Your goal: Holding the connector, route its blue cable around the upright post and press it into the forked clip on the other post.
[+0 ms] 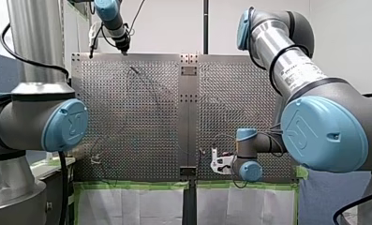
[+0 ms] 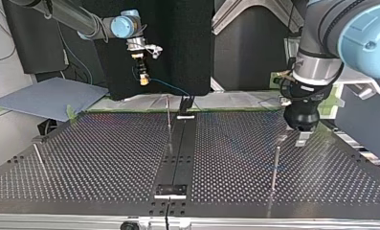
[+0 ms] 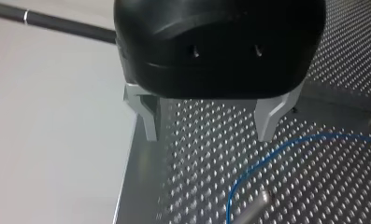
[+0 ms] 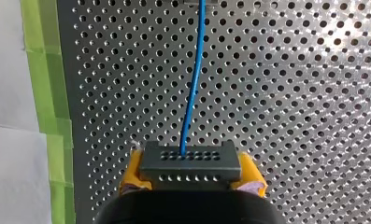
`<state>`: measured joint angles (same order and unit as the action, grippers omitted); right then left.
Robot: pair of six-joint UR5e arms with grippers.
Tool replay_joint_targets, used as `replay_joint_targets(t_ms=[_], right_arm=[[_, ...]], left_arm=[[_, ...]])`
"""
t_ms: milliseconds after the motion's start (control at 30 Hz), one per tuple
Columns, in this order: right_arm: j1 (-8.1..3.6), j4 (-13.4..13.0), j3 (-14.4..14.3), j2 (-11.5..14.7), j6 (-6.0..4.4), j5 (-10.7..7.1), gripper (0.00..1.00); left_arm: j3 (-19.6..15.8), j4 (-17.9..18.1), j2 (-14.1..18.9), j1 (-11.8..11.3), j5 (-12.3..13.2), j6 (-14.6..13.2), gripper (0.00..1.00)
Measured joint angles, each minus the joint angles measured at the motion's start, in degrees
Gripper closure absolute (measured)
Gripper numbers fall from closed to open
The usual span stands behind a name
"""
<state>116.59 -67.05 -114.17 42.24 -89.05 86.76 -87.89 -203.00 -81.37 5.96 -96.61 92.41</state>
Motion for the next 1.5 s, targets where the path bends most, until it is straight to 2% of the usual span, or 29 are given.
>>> replay_joint_targets(t_ms=[100, 300, 633, 1000, 1333, 1500], right_arm=[[0.1, -0.1, 0.0, 0.0, 0.0, 0.0, 1.0], [0.16, -0.1, 0.0, 0.0, 0.0, 0.0, 1.0], [0.18, 0.1, 0.0, 0.0, -0.03, 0.0, 1.0], [0.18, 0.0, 0.0, 0.0, 0.0, 0.0, 1.0], [0.18, 0.1, 0.0, 0.0, 0.0, 0.0, 1.0], [0.18, 0.1, 0.0, 0.0, 0.0, 0.0, 1.0]], left_arm=[[0.1, 1.4, -1.3, 1.3, -0.2, -1.0, 0.0], [1.8, 4.1, -3.9, 3.9, -2.3, -3.0, 0.0], [4.8, 9.2, -9.0, 9.0, -7.5, -4.5, 0.0], [4.8, 15.3, -15.1, 15.1, -13.2, -5.3, 0.0], [2.4, 20.3, -19.0, 20.0, -15.4, -9.6, 0.0], [2.2, 22.2, -19.2, 20.5, -17.5, -11.4, 0.0]])
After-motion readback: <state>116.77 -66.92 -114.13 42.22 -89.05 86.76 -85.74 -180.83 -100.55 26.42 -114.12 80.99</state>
